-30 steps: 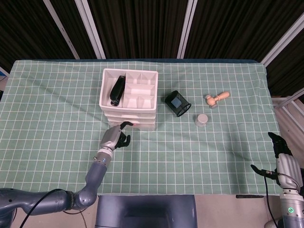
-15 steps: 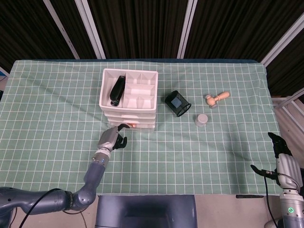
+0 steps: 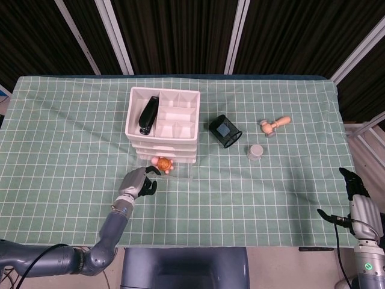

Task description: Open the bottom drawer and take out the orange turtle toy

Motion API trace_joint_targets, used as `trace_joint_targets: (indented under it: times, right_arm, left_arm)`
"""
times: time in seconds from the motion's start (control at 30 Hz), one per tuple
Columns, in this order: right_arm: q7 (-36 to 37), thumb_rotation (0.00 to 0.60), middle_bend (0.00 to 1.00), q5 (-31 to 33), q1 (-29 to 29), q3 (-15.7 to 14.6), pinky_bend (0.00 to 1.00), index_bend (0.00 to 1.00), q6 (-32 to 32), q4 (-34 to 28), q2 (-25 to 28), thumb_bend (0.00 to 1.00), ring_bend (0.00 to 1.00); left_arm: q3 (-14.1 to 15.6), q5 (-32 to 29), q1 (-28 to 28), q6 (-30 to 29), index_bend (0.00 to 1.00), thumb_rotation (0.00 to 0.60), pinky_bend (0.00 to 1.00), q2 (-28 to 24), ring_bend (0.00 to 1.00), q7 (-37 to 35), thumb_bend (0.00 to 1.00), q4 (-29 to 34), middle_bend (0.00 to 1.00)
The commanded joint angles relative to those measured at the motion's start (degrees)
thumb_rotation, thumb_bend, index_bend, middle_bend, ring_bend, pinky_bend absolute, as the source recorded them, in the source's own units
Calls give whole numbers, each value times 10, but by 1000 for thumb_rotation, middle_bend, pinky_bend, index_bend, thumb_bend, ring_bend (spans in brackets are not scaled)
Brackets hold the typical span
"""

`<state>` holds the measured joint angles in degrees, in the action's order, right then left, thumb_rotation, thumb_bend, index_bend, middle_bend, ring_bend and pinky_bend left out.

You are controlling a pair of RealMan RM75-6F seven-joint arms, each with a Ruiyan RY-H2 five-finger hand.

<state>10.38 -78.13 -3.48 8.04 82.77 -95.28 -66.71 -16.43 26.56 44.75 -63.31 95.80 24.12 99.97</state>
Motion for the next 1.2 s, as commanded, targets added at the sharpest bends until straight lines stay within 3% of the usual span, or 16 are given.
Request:
trace_joint_targets:
  times: [0.03, 0.67, 0.73, 0.93, 1.03, 1.2]
  right_arm:
    - [-1, 600, 96, 0, 0, 0, 184, 0, 1, 0, 0, 110, 0]
    - [-2, 600, 96, -1, -1, 0, 184, 0, -1, 2, -2, 111, 0]
    - [-2, 600, 96, -1, -1, 0, 184, 0, -1, 2, -2, 110, 0]
    - [-3, 600, 96, -1, -1, -1, 184, 0, -1, 1, -2, 111, 0]
    - [-2, 600, 96, -1, -1, -1, 185, 0, -1, 1, -2, 111, 0]
    - [-2, 600, 96, -1, -1, -1, 184, 0, -1, 1, -2, 111, 0]
  left_arm:
    - [11, 1, -10, -5, 383, 600, 1000, -13, 1000, -1, 535, 21, 1000]
    - [41, 15, -36, -14, 388, 600, 1000, -53, 1000, -16, 530, 94, 1000]
    - [44, 16, -36, -14, 383, 600, 1000, -58, 1000, -16, 502, 100, 1000]
    - [42, 38, -33, -24, 323, 600, 1000, -61, 1000, -12, 283, 101, 1000]
    - [36, 55, -29, -30, 317, 600, 1000, -60, 1000, -9, 240, 95, 1000]
    - [24, 72, -12, -42, 317, 600, 1000, -52, 1000, 10, 252, 74, 1000]
